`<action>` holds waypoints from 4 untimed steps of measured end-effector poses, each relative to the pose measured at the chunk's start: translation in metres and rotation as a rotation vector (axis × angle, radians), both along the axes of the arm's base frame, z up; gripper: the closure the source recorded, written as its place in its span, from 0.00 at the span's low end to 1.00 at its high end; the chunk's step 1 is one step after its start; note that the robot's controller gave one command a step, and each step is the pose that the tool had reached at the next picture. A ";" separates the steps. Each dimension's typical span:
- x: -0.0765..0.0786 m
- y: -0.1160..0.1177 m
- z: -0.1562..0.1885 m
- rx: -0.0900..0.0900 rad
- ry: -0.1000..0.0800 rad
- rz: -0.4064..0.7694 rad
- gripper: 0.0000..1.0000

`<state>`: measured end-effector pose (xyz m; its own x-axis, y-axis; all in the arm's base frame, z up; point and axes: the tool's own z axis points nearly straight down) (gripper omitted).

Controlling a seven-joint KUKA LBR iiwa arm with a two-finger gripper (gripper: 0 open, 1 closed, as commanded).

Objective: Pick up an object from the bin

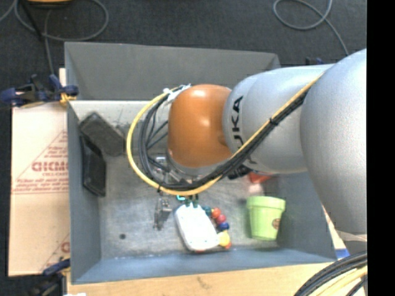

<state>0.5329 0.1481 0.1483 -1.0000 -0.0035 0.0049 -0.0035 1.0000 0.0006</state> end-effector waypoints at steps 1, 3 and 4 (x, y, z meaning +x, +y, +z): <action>0.002 -0.001 0.004 0.001 -0.007 -0.003 0.00; -0.032 -0.078 -0.061 0.000 -0.006 0.186 1.00; -0.024 -0.080 -0.044 0.000 0.003 0.273 1.00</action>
Offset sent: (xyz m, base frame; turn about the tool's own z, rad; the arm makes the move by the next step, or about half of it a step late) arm -0.0325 -0.0775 -0.0613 -0.1905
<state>0.5086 0.0676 0.1043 -0.9619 -0.2731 0.0077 -0.2731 0.9620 0.0012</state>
